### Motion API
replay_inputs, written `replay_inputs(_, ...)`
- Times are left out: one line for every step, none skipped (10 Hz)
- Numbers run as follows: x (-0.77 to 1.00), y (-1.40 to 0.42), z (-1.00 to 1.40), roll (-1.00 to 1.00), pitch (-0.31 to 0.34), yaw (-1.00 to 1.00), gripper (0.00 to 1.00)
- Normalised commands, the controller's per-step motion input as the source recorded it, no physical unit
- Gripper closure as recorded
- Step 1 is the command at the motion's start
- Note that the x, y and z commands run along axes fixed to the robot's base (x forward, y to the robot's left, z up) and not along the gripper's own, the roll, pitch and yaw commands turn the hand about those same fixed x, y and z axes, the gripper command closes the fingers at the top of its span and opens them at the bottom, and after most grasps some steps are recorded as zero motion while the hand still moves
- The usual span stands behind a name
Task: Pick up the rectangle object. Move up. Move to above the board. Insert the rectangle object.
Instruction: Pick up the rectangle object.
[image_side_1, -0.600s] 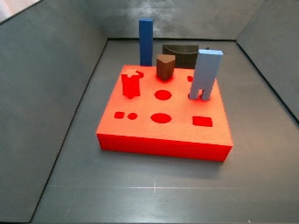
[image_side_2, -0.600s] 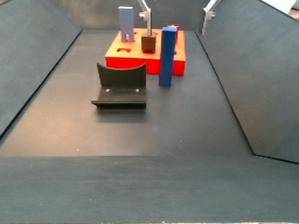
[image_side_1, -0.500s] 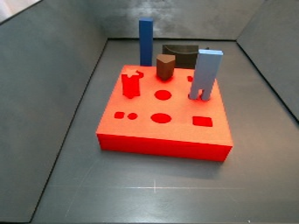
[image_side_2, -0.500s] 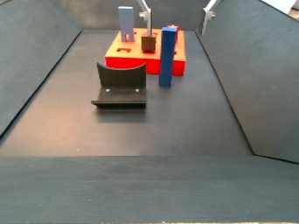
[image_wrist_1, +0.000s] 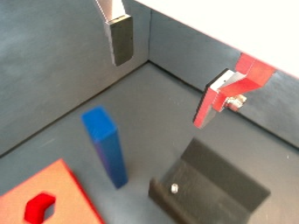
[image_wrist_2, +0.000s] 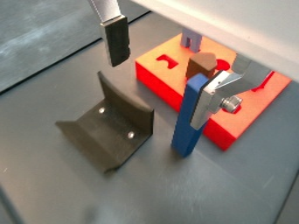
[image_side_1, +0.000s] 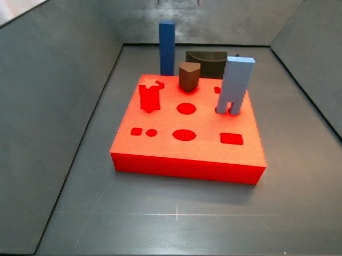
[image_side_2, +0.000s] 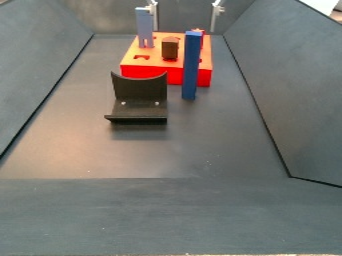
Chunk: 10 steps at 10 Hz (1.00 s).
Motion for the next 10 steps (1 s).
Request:
replay_inputs(0.03, -0.21, -0.12, -0.01, -0.004, 0.0, 0.0)
replay_inputs(-0.09, -0.03, -0.15, -0.08, -0.039, -0.07, 0.0)
replay_inputs(-0.19, -0.11, -0.31, 0.0, 0.003, -0.33, 0.0)
replay_inputs(-0.05, -0.21, -0.39, -0.05, 0.0, -0.4, 0.0)
replay_inputs(-0.04, -0.26, -0.4, -0.05, 0.0, -0.31, 0.0)
replay_inputs(-0.03, -0.27, -0.41, -0.04, 0.0, -0.09, 0.0)
replay_inputs(-0.13, -0.25, -0.38, 0.0, 0.0, 0.0, 0.0)
replay_inputs(-0.18, -0.16, -0.35, 0.0, 0.0, 0.0, 0.0)
replay_inputs(-0.21, -0.11, -0.31, -0.02, 0.0, 0.0, 0.0)
replay_inputs(-0.14, -0.09, -0.26, -0.03, 0.0, 0.0, 0.0)
